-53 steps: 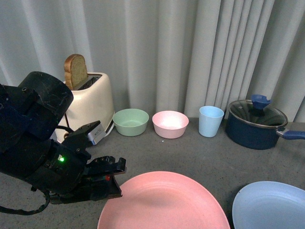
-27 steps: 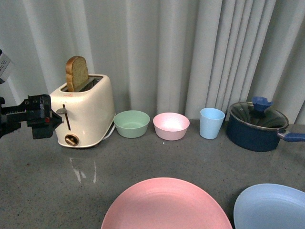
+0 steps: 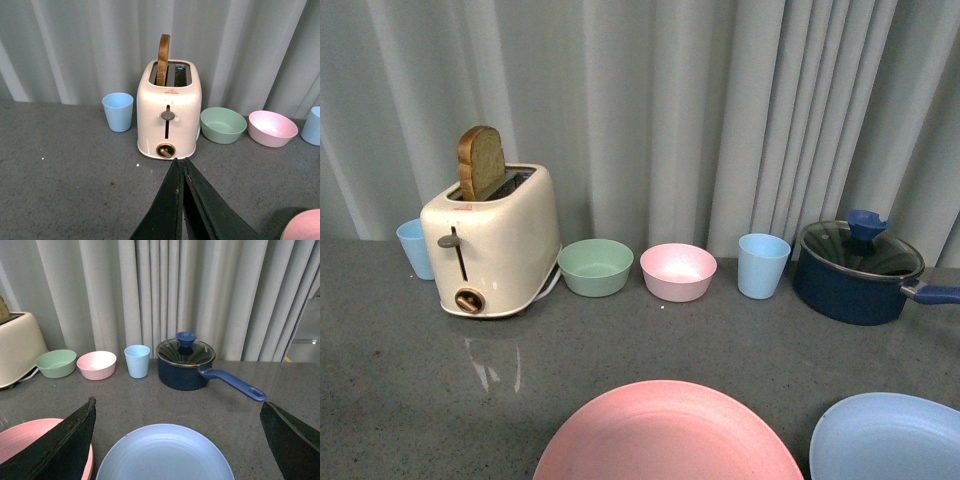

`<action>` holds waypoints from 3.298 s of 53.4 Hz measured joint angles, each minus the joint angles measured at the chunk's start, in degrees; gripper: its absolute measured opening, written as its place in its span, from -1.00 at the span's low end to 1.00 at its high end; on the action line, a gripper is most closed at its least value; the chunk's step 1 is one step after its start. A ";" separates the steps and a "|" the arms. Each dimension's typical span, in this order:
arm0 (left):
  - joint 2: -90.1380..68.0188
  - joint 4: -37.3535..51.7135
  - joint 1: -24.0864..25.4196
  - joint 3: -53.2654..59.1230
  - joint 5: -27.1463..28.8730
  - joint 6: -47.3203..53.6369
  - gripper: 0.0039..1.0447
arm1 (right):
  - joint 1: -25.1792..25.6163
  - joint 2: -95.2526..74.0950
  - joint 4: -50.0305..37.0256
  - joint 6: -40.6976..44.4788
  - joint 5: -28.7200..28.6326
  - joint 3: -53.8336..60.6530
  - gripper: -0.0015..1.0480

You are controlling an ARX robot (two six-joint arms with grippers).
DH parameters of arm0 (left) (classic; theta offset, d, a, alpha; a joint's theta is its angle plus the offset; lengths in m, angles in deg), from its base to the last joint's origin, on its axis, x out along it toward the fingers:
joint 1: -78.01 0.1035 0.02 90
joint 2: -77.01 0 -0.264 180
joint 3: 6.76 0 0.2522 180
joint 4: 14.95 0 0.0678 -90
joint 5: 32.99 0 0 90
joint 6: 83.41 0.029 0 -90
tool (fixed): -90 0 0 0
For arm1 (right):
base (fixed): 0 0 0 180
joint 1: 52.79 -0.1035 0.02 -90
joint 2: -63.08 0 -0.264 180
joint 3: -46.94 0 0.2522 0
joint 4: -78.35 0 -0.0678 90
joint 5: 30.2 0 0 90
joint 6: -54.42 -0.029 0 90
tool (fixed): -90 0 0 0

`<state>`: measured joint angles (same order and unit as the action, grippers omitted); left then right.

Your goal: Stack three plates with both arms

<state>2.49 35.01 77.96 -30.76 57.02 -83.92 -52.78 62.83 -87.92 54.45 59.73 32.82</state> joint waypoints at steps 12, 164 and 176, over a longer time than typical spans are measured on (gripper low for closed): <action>13.18 -7.82 0.00 5.64 0.00 0.09 -0.94 | 0.00 0.00 0.00 -0.02 0.02 0.00 0.86; 74.36 -63.69 0.00 8.68 0.02 0.20 0.87 | 39.34 -46.69 4.17 -11.54 -41.70 -20.33 0.86; 74.36 -63.69 0.00 8.68 -0.02 0.20 0.87 | 46.71 -72.37 3.69 7.58 -30.75 -26.95 0.86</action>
<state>76.85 -28.68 77.96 -22.08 57.00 -83.73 -6.07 -9.54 -84.23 62.03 28.98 5.87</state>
